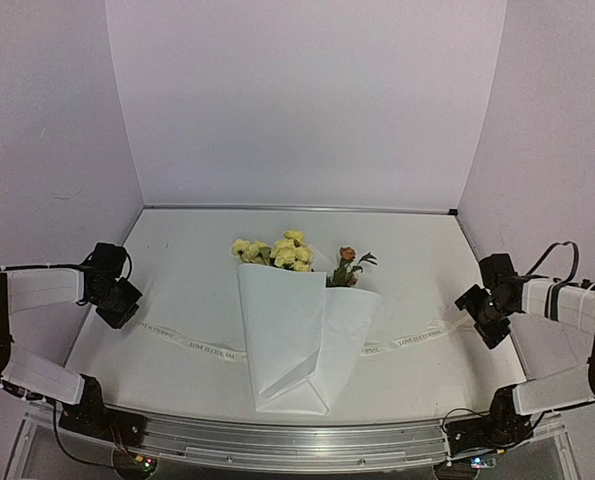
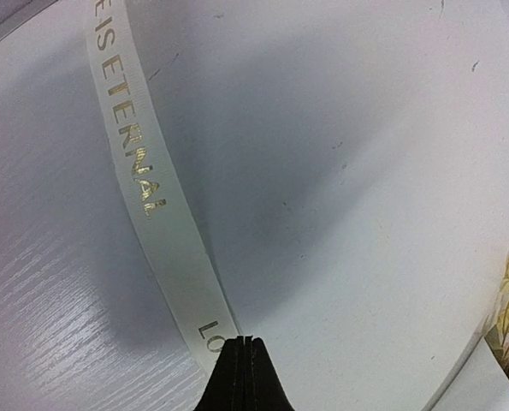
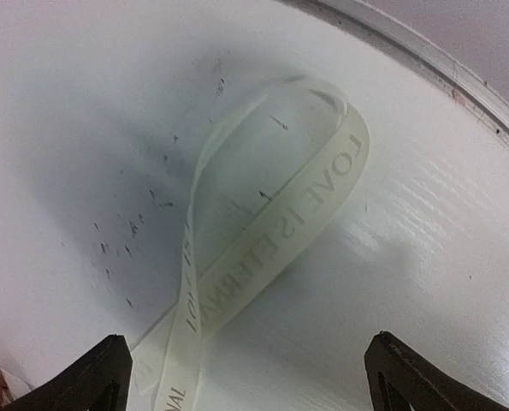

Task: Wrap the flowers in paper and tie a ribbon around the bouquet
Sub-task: Pick up the left side of the ribbon at the center of the board.

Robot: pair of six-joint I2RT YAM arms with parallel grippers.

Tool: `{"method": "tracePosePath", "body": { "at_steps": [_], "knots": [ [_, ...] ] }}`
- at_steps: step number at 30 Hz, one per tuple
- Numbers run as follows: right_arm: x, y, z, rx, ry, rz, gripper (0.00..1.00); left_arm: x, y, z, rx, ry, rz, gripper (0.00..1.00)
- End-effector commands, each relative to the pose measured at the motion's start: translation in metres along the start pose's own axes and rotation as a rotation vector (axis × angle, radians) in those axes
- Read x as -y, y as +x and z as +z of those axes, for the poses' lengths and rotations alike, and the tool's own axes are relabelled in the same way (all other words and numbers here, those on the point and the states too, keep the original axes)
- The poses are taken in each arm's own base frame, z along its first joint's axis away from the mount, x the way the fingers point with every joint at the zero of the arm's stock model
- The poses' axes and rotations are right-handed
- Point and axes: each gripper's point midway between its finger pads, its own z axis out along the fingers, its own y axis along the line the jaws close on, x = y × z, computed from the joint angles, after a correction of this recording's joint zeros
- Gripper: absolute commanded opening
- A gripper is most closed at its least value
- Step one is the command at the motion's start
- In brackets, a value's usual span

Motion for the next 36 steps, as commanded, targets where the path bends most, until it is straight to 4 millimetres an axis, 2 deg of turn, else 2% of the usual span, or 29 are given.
{"method": "tracePosePath", "body": {
  "at_steps": [1,10,15,19,21,27,30,31,36],
  "knots": [
    [-0.009,-0.029,-0.007,0.069,0.004,-0.003,0.96,0.011,-0.019,-0.010,0.051,0.033,0.013,0.00],
    [-0.001,-0.045,0.014,0.052,0.089,0.028,0.80,0.008,-0.029,-0.011,0.060,0.039,-0.003,0.00],
    [-0.007,-0.056,0.025,0.051,0.113,0.030,0.77,0.006,-0.038,-0.014,0.068,0.045,-0.010,0.00],
    [-0.013,-0.066,0.029,0.064,0.122,0.035,0.74,0.006,-0.038,-0.013,0.062,0.050,-0.008,0.00],
    [-0.013,-0.069,0.033,0.057,0.129,0.043,0.65,0.004,-0.041,-0.013,0.062,0.051,-0.020,0.00],
    [-0.021,-0.078,0.030,0.071,0.115,0.025,0.19,0.010,-0.040,-0.012,0.037,0.080,0.001,0.00],
    [-0.024,-0.076,0.025,0.063,0.087,0.028,0.03,0.010,-0.036,-0.011,0.021,0.086,0.003,0.00],
    [-0.025,-0.075,0.022,0.062,0.076,0.031,0.00,0.009,-0.036,-0.011,0.019,0.082,0.001,0.00],
    [-0.026,-0.064,0.012,0.047,0.025,0.050,0.00,-0.001,-0.035,-0.013,0.024,0.037,-0.017,0.00]
  ]
}}
